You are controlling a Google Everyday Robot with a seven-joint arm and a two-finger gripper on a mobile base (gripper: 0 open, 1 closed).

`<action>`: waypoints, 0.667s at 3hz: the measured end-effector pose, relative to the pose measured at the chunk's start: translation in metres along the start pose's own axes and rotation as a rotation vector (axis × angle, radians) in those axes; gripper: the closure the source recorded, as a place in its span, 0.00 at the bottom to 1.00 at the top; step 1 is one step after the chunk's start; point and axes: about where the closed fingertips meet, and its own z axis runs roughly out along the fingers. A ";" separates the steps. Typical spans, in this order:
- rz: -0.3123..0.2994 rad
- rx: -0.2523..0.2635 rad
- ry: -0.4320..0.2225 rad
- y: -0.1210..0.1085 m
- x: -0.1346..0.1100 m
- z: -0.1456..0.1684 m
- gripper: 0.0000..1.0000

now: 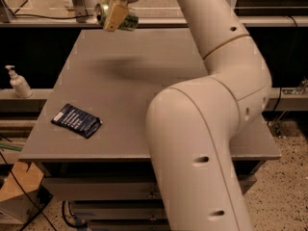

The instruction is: Place green can upright

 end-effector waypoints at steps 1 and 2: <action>0.003 0.026 -0.079 0.005 -0.004 -0.024 1.00; 0.006 0.027 -0.089 0.007 -0.003 -0.026 1.00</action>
Offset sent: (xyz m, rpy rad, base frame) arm -0.0114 -0.0113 0.0161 0.0742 -0.0040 0.0194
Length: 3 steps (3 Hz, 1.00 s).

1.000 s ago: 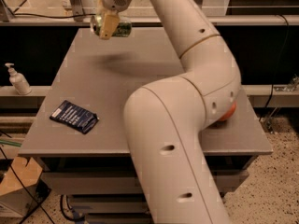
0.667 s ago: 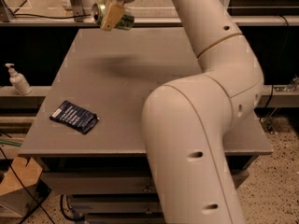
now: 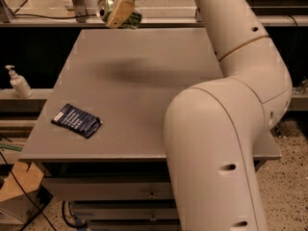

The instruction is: Place green can upright

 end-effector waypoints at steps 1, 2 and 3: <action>0.020 -0.010 -0.015 0.002 0.003 0.007 1.00; 0.102 0.011 -0.094 0.002 0.012 0.008 1.00; 0.197 0.055 -0.195 0.004 0.017 0.000 1.00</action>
Offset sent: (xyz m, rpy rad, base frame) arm -0.0006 -0.0219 -0.0166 0.2619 0.1276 -0.0879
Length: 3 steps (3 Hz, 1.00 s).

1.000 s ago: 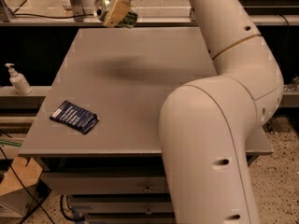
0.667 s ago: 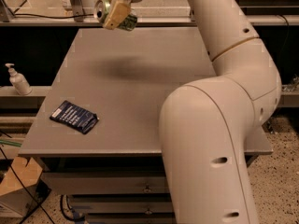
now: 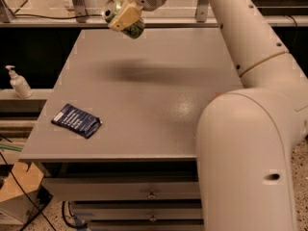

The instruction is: Place green can upright

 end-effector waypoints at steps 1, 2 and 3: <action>0.081 0.045 -0.096 0.007 0.002 -0.012 1.00; 0.165 0.090 -0.197 0.018 0.009 -0.019 1.00; 0.233 0.144 -0.304 0.028 0.024 -0.022 1.00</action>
Offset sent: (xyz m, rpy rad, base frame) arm -0.0374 -0.0434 -0.0145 0.4246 0.1204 -0.1522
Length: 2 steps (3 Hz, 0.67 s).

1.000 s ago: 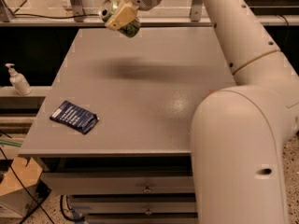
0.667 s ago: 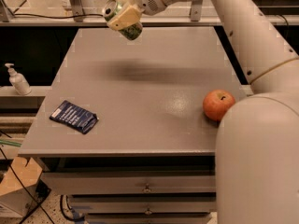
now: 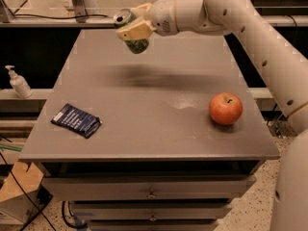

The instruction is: Place green can upright

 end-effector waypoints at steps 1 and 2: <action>0.058 0.052 -0.070 0.003 0.013 -0.008 1.00; 0.098 0.075 -0.103 0.000 0.025 -0.013 1.00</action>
Offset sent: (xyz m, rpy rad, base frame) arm 0.0069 -0.0389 -0.0315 0.1955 0.0691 -0.1099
